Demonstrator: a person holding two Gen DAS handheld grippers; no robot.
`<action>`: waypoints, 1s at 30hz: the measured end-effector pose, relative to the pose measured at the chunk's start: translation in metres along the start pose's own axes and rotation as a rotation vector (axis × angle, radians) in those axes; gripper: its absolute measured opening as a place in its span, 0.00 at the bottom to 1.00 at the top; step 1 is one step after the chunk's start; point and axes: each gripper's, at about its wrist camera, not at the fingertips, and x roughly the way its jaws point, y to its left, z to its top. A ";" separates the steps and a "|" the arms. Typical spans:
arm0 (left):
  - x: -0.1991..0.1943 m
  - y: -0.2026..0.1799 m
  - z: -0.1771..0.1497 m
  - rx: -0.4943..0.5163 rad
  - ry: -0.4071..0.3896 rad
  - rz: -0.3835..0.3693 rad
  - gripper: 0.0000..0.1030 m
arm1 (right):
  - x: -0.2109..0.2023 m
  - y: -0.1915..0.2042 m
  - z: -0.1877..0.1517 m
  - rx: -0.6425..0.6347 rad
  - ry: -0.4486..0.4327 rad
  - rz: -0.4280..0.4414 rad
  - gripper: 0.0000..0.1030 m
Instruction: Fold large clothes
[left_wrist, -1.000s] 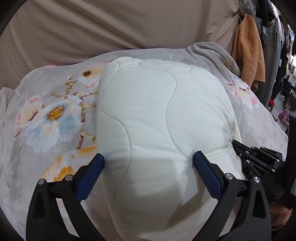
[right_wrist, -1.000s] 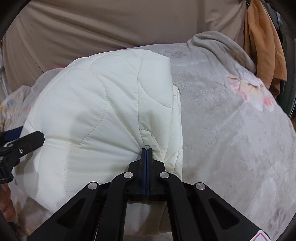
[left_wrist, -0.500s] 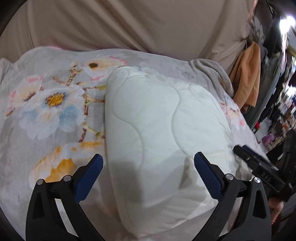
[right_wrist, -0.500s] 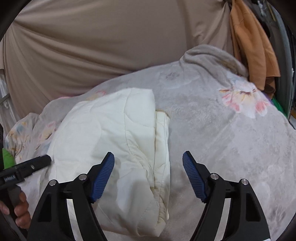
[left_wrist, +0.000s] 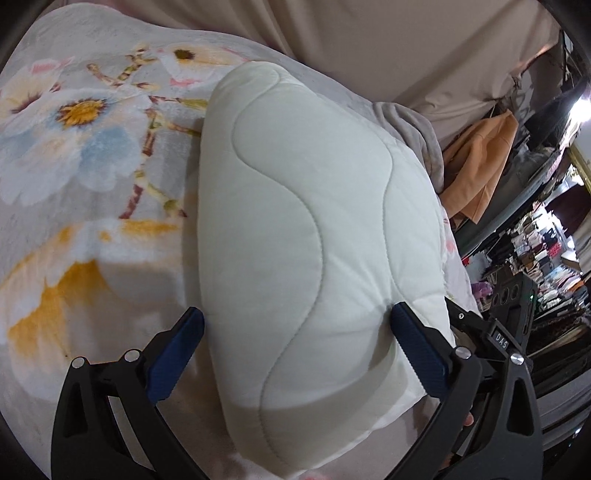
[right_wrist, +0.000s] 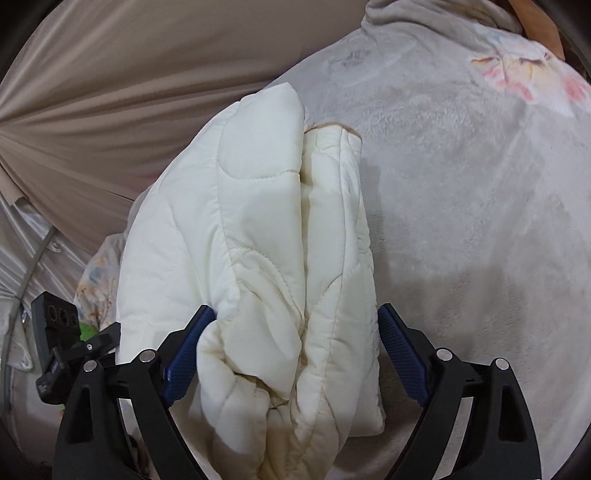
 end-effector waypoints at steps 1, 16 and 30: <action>-0.001 -0.003 0.000 0.014 -0.011 0.017 0.96 | -0.001 0.000 0.000 0.003 -0.003 0.002 0.84; -0.020 -0.036 0.002 0.196 -0.114 0.139 0.95 | -0.055 0.070 0.018 -0.242 -0.238 -0.017 0.15; 0.002 -0.032 -0.003 0.173 -0.034 0.124 0.96 | -0.014 0.018 -0.002 -0.119 -0.109 -0.124 0.33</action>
